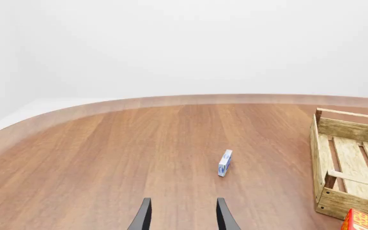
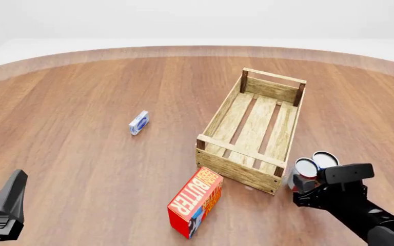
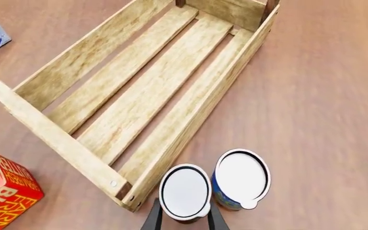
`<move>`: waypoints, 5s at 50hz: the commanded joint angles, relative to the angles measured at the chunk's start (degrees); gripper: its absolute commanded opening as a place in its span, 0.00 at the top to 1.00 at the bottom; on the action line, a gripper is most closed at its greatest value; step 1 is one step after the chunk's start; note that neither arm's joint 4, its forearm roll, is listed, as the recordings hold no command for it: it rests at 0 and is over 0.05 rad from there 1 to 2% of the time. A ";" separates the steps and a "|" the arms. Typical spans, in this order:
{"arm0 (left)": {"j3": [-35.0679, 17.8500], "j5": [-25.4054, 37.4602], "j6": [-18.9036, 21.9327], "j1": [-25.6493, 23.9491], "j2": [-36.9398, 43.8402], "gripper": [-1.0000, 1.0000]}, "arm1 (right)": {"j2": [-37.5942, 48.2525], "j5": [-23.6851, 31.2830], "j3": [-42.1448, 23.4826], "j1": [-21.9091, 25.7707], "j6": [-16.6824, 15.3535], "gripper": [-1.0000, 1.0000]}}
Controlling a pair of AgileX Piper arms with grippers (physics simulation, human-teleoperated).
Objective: Pick up the tomato sauce, and put it in the wooden tray.
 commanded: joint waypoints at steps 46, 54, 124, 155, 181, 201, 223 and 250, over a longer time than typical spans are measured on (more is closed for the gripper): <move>0.00 0.00 0.00 0.00 0.00 0.00 | -31.83 31.91 -5.83 -1.31 0.47 1.00; 0.00 0.00 0.00 0.00 0.00 0.00 | -32.59 34.87 -7.80 -0.80 0.15 1.00; 0.00 0.00 0.00 0.00 0.00 0.00 | -21.47 38.84 -24.75 0.02 -2.43 1.00; 0.00 0.00 0.00 0.00 0.00 0.00 | -12.64 36.59 -30.56 0.01 -3.51 1.00; 0.00 0.00 0.00 0.00 0.00 0.00 | -5.25 34.91 -35.33 0.47 -3.44 1.00; 0.00 0.00 0.00 0.00 0.00 0.00 | 1.47 29.47 -35.66 1.72 -1.52 1.00; 0.00 0.00 0.00 0.00 0.00 0.00 | 8.43 24.33 -36.81 2.42 -0.18 1.00; 0.00 0.00 0.00 0.00 0.00 0.00 | 15.71 20.54 -39.74 2.87 0.64 1.00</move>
